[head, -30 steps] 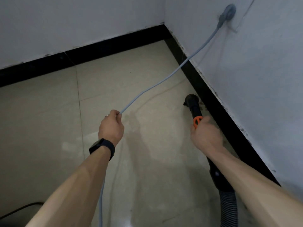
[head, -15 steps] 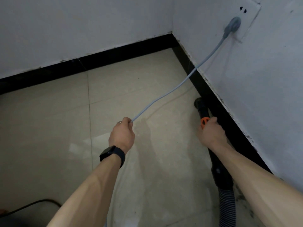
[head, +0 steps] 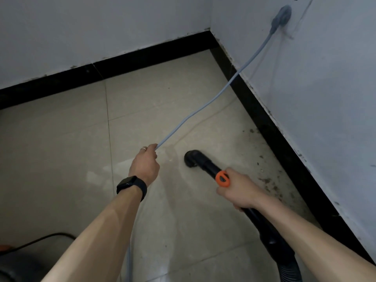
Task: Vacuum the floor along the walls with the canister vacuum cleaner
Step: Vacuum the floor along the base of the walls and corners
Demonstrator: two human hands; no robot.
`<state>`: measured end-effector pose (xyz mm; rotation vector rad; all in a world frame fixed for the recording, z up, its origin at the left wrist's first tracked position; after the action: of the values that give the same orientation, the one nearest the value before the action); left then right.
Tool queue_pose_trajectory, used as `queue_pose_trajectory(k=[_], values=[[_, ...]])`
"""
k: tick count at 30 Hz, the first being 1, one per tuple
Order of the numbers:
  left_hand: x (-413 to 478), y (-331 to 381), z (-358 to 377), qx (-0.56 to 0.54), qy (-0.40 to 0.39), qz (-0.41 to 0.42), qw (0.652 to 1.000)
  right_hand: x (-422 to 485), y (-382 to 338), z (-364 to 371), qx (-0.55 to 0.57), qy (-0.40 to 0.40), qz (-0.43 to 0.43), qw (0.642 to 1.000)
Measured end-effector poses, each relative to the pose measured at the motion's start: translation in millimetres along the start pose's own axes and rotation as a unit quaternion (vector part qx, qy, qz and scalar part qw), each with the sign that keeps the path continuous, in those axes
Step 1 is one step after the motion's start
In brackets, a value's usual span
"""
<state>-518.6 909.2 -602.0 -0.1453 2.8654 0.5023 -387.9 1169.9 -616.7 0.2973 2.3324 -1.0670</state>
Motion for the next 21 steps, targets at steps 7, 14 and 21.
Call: queue_pose_trajectory(k=[7, 14, 21], values=[[-11, 2, 4, 0.025, -0.015, 0.012, 1.0, 0, -1, -15, -0.128, 0.084, 0.005, 0.988], [-11, 6, -7, 0.042, -0.004, 0.007, 0.999, 27, 35, -90, -0.008, 0.189, 0.094, 0.977], [-18, 8, 0, 0.053, -0.019, 0.011, 0.998, 33, 7, -57, 0.009, 0.146, 0.041, 0.988]])
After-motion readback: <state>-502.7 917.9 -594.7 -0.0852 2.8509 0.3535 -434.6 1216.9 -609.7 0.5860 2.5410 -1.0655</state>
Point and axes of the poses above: each hand's wrist, its own x-axis towards the middle knuckle, its own z-axis out of the palm, y = z × x, the point moved 9 cm from there along x, towards the middle knuckle, and after that the axes turned 6 degrees about -z, right-handed, at the moved point
